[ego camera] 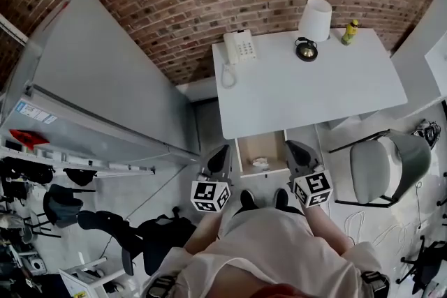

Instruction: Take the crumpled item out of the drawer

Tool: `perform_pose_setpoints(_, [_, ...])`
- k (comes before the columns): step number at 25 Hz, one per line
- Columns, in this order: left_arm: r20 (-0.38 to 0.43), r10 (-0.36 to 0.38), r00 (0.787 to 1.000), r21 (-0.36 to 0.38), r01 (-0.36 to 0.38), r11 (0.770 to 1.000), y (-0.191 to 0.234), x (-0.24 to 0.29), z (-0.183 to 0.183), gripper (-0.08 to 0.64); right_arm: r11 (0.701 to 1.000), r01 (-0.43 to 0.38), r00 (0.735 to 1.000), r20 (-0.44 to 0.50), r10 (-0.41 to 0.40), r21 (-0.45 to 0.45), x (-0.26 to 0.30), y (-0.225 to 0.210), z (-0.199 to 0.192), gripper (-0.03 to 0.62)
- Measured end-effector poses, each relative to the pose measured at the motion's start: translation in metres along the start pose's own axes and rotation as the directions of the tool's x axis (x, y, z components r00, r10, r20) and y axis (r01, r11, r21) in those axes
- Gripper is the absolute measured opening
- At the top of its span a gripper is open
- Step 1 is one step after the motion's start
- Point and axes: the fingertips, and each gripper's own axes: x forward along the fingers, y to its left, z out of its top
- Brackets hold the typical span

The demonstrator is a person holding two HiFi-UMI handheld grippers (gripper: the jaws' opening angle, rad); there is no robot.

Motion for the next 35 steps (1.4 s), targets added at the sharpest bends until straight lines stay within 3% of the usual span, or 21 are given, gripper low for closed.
perform_pose_setpoints(7, [-0.040, 0.002, 0.999, -0.019, -0.003, 1.000, 0.008, 0.013, -0.023, 0.009, 1.000, 0.008, 0.998, -0.062, -0.007, 0.008, 0.011, -0.013, -0.024, 0.008])
perform_pose_setpoints(16, [-0.084, 0.010, 0.996, -0.076, -0.016, 0.997, 0.019, 0.027, -0.055, 0.008, 0.999, -0.037, 0.989, -0.141, 0.039, 0.020, 0.033, -0.011, -0.052, 0.008])
perform_pose_setpoints(27, [-0.114, -0.027, 0.993, -0.156, 0.009, 0.988, 0.021, 0.048, -0.096, 0.009, 0.997, -0.062, 0.975, -0.210, 0.069, 0.038, 0.052, -0.013, -0.089, 0.008])
perform_pose_setpoints(35, [-0.161, -0.040, 0.986, -0.169, 0.013, 0.985, 0.018, 0.055, -0.129, 0.009, 0.997, -0.045, 0.969, -0.239, 0.060, 0.067, 0.060, -0.027, -0.126, 0.008])
